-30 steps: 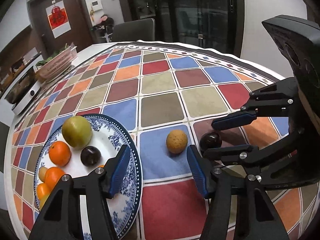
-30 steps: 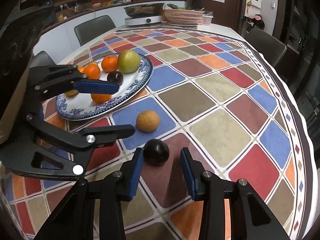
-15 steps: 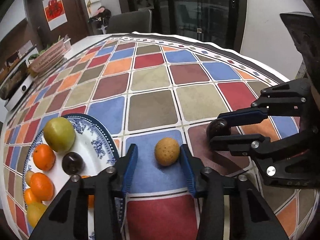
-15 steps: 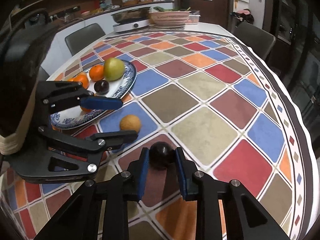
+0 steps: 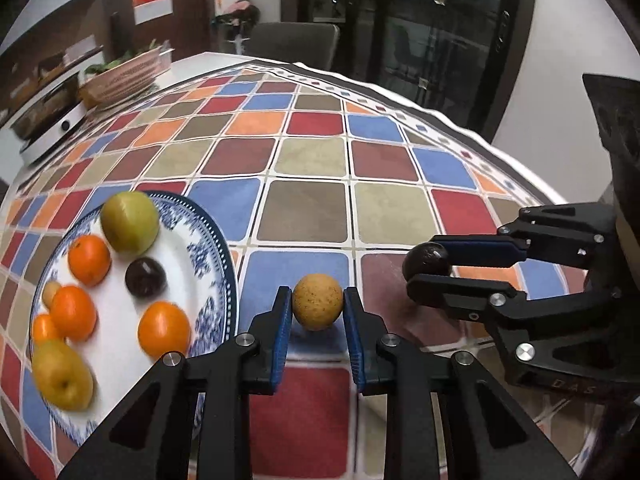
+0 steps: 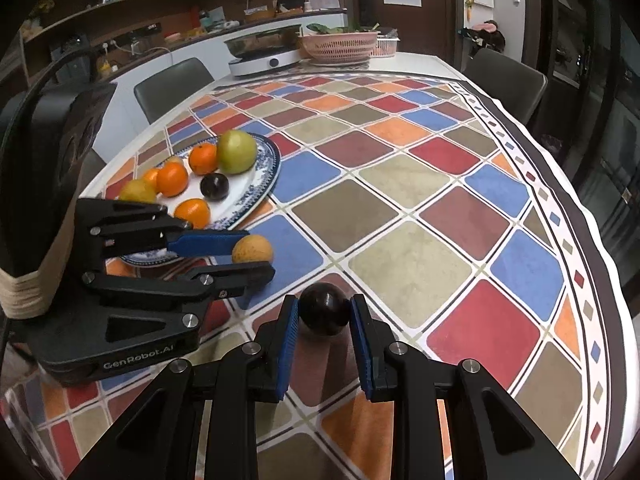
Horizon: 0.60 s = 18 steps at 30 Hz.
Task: Organize fruits
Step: 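Grasp the brown fruit with left tool while right tool grasps the dark plum, then carry the brown fruit in left tool while right tool carries the plum over the plate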
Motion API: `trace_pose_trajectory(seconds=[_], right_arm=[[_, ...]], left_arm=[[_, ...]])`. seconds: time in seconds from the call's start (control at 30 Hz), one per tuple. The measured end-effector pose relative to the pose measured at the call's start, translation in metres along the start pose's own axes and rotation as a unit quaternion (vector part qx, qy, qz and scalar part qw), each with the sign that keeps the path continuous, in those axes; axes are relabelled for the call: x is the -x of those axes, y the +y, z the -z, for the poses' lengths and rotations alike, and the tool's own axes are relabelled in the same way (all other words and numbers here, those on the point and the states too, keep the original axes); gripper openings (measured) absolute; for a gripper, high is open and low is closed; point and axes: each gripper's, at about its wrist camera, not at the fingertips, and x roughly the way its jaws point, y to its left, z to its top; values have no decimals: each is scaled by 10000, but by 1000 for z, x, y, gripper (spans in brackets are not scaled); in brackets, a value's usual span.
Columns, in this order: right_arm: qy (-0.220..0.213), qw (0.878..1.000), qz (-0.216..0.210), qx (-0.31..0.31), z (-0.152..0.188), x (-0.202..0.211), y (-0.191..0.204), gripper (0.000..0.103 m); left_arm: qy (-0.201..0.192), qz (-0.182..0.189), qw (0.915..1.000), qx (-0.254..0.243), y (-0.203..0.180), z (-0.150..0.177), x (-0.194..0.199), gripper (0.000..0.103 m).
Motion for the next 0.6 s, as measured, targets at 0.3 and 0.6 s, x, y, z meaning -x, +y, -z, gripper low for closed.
trace_pose_trajectory(seconds=[0.3,0.6], right_arm=[[-194,9997,-147,91,-4,19,13,27],[-393,9982,-345,286,-8,40,36,27]], left_arm=[[-282,-329,9972,605,3,15,42,26],[-679,-683,9896,1067,8,33,93,26]])
